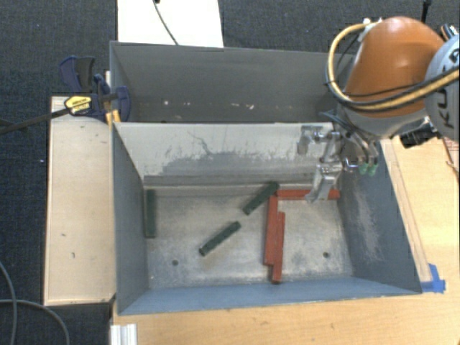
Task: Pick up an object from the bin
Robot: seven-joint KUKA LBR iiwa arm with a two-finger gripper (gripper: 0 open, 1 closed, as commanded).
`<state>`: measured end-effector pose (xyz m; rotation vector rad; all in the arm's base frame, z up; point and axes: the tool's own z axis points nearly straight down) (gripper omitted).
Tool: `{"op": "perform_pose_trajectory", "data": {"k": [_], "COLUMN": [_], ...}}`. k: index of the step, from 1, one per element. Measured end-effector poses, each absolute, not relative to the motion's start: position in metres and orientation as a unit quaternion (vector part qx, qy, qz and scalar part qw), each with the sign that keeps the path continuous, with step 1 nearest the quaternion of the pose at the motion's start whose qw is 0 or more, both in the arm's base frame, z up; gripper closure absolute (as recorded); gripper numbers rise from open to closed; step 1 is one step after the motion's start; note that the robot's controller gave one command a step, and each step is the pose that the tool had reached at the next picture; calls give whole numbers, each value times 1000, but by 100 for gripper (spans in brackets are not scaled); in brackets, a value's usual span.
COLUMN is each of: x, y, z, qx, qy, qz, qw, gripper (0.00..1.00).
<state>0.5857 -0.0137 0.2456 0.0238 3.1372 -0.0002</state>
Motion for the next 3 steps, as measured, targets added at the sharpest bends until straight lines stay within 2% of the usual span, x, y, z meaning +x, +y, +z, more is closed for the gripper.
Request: {"op": "perform_pose_trajectory", "data": {"k": [1, 2, 3], "x": [586, 590, 594], "y": [-5, -2, -2], "z": [108, 71, 77], "qx": [-134, -251, -249], "qy": [991, 968, 969], "qz": [1, 0, 0], "qw": [-2, -1, 4], "gripper": [0, 0, 100]}}
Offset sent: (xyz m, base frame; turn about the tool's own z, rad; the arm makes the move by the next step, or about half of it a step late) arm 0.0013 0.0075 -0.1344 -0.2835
